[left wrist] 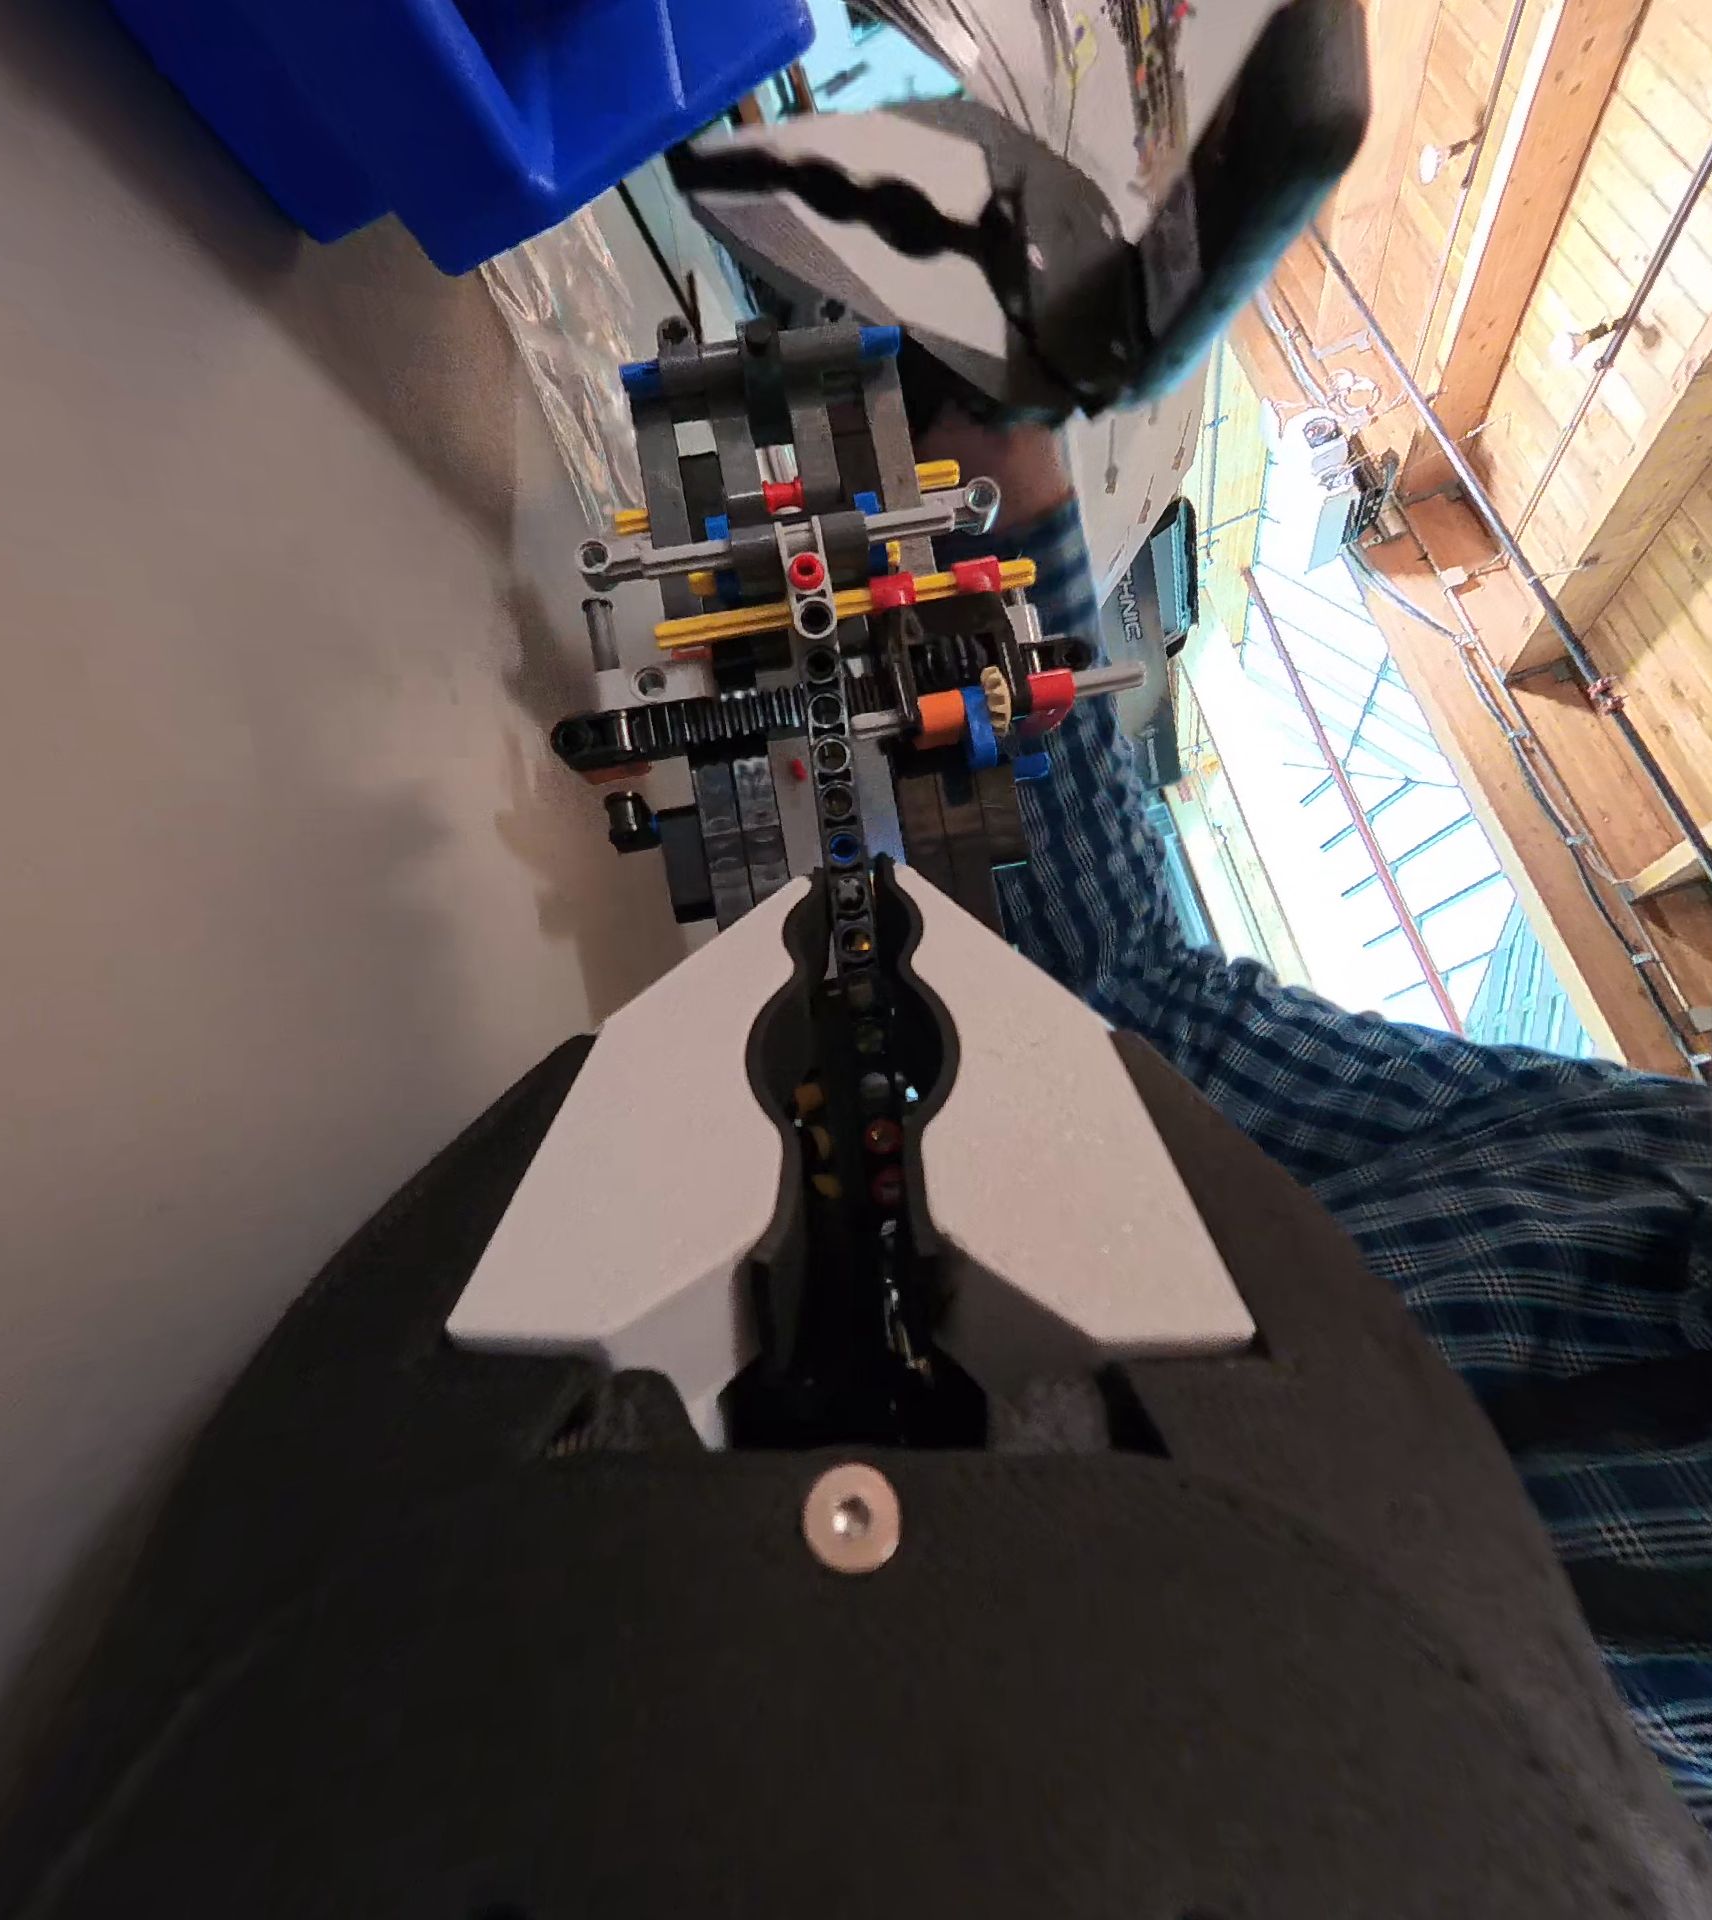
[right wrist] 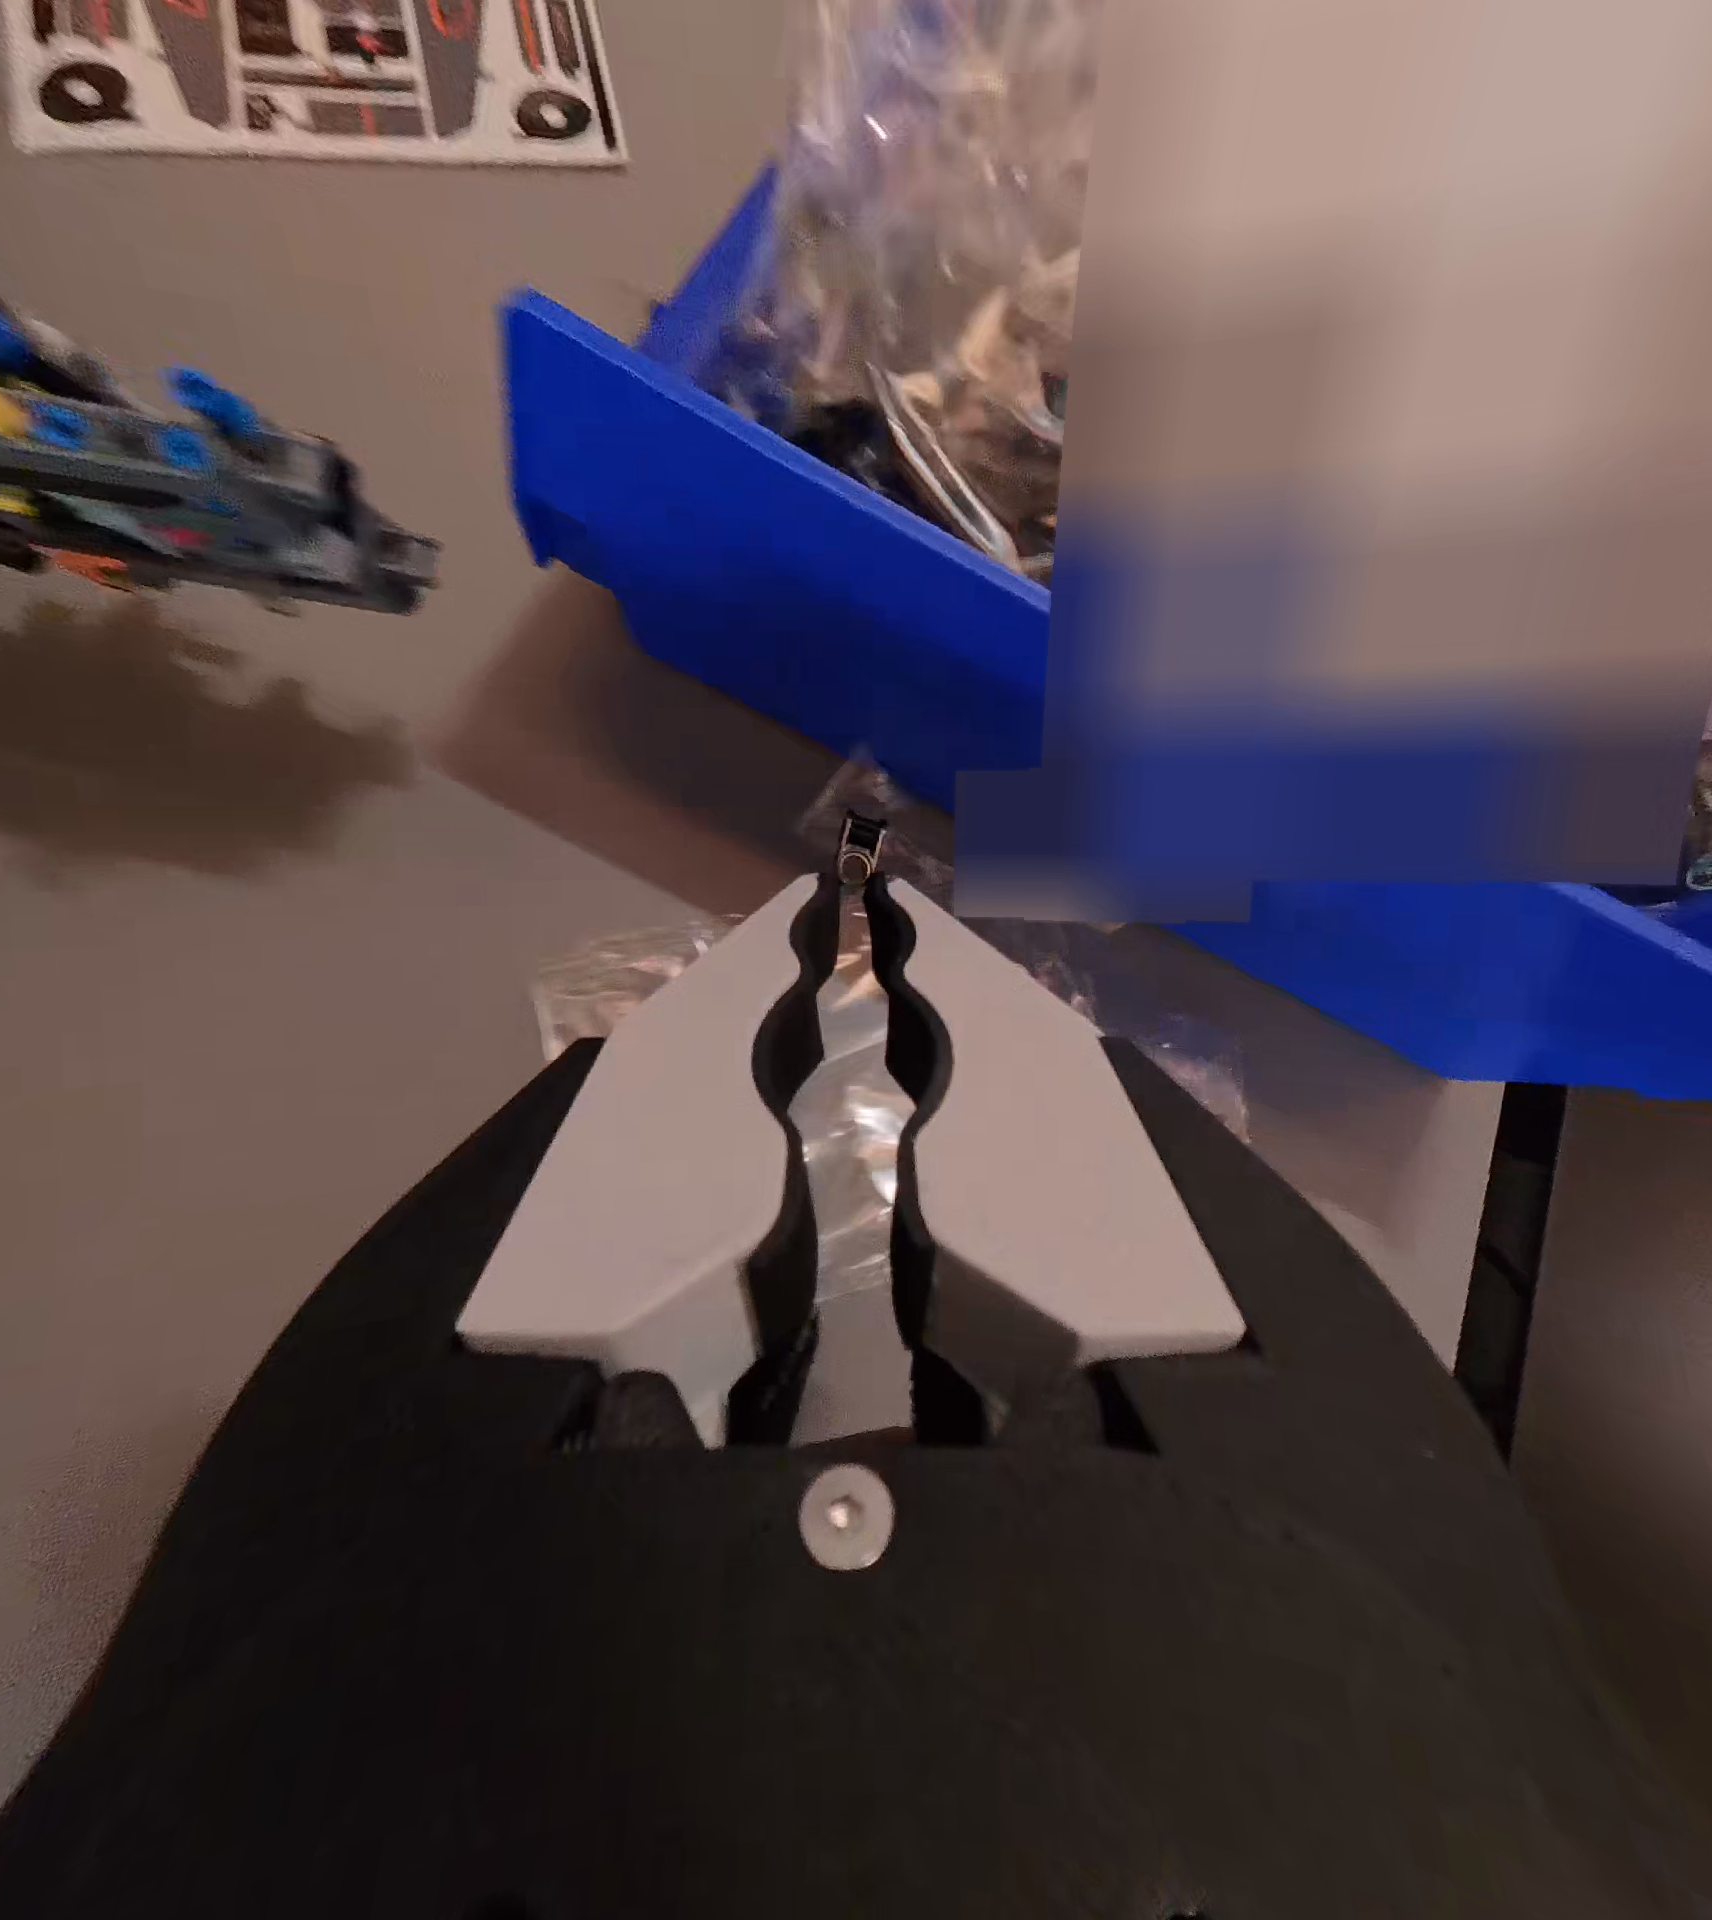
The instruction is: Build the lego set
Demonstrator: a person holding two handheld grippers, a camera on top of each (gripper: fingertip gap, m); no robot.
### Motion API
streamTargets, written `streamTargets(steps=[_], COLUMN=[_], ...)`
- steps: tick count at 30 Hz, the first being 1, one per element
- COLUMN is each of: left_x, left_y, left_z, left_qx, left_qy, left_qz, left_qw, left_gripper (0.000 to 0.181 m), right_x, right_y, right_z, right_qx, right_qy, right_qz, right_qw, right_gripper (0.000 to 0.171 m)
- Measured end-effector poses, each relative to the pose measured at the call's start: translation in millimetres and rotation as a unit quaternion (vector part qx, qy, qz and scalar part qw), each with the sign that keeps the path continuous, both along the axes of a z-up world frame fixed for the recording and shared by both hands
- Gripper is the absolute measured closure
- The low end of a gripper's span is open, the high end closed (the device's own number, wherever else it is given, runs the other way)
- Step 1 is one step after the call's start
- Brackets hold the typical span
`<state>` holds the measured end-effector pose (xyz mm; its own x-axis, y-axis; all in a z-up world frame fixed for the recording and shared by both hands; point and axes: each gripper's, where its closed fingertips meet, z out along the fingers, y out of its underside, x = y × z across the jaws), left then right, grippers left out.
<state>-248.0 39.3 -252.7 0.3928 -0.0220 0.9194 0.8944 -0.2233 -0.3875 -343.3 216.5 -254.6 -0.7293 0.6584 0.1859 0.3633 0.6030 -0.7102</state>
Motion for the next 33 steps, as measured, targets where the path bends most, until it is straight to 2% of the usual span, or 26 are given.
streamTargets(steps=[4,8,11,14,20,33], left_x=[1,5,11,16,22,23], left_y=[0,2,5,6,6,8], left_z=[1,2,3,3,3,0], left_qx=[0.006,0.015,0.021,0.021,0.023,0.013], left_qy=[-0.015,-0.03,-0.041,-0.044,-0.047,-0.049], left_qz=[0.015,0.025,0.027,0.027,0.022,0.017], left_qw=[1.0,0.999,0.999,0.998,0.998,0.999], left_gripper=[0.174,0.174,0.175,0.175,0.175,0.175], right_x=[39,85,115,128,125,129], right_y=[-26,-78,-122,-146,-154,-142], right_z=[36,70,83,82,55,41], right_qx=[-0.016,-0.057,-0.086,-0.081,-0.053,-0.036], right_qy=[0.038,0.072,0.093,0.099,0.086,0.075], right_qz=[-0.006,0.011,0.034,0.041,0.037,0.018], right_qw=[0.999,0.996,0.991,0.991,0.994,0.996], right_gripper=[0.168,0.169,0.169,0.169,0.171,0.171])
